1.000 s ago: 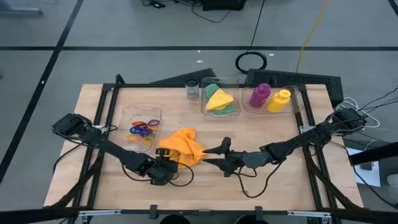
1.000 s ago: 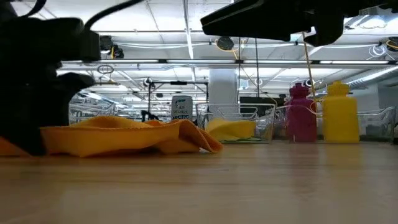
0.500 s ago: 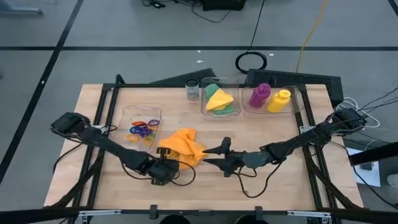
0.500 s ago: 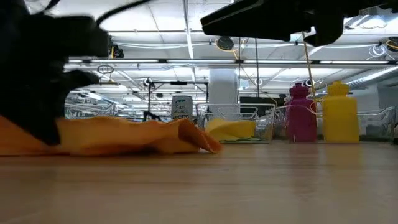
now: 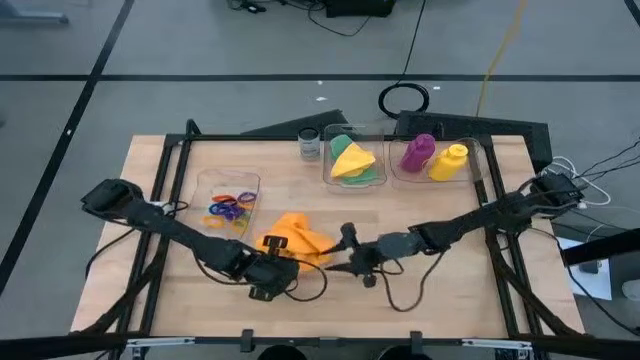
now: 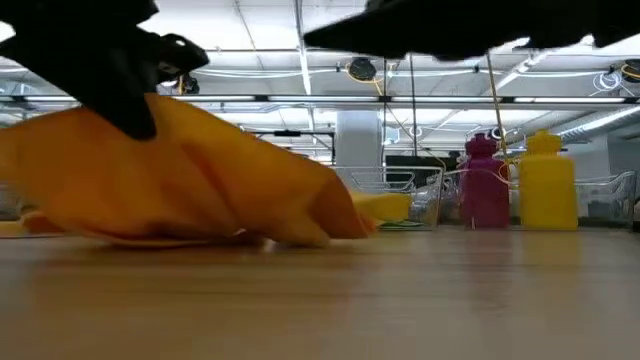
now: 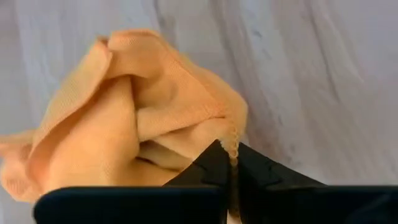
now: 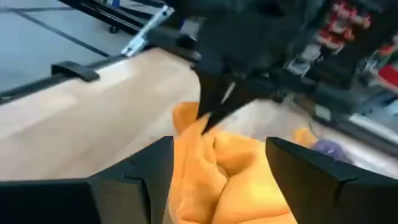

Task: Pick & Place Sports Items
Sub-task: Fold the orange towel

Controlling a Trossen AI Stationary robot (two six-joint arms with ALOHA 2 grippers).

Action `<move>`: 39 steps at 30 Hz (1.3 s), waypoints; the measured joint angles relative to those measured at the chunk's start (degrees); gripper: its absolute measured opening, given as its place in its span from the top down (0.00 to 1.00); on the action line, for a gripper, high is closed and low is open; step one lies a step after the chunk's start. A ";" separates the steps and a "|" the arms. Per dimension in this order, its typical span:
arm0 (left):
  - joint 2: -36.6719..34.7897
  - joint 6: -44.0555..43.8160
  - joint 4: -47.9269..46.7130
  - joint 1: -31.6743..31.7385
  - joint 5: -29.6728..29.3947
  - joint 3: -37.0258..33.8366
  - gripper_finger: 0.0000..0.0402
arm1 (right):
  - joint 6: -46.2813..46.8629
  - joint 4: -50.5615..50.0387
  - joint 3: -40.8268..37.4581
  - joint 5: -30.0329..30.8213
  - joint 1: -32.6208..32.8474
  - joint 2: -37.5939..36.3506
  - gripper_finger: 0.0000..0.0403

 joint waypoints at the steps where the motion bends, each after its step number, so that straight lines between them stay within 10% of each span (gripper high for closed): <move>1: 0.00 -0.02 -0.04 0.17 0.00 0.05 1.00 | 0.53 0.04 0.02 -0.49 -0.62 0.46 0.54; 22: -0.02 2.08 -0.92 4.70 2.40 0.05 1.00 | 1.53 5.93 3.39 -4.42 -4.33 14.00 0.40; 39: -5.12 3.59 -1.70 7.00 -1.77 0.05 1.00 | 2.70 2.17 3.39 -5.13 -5.41 14.70 0.55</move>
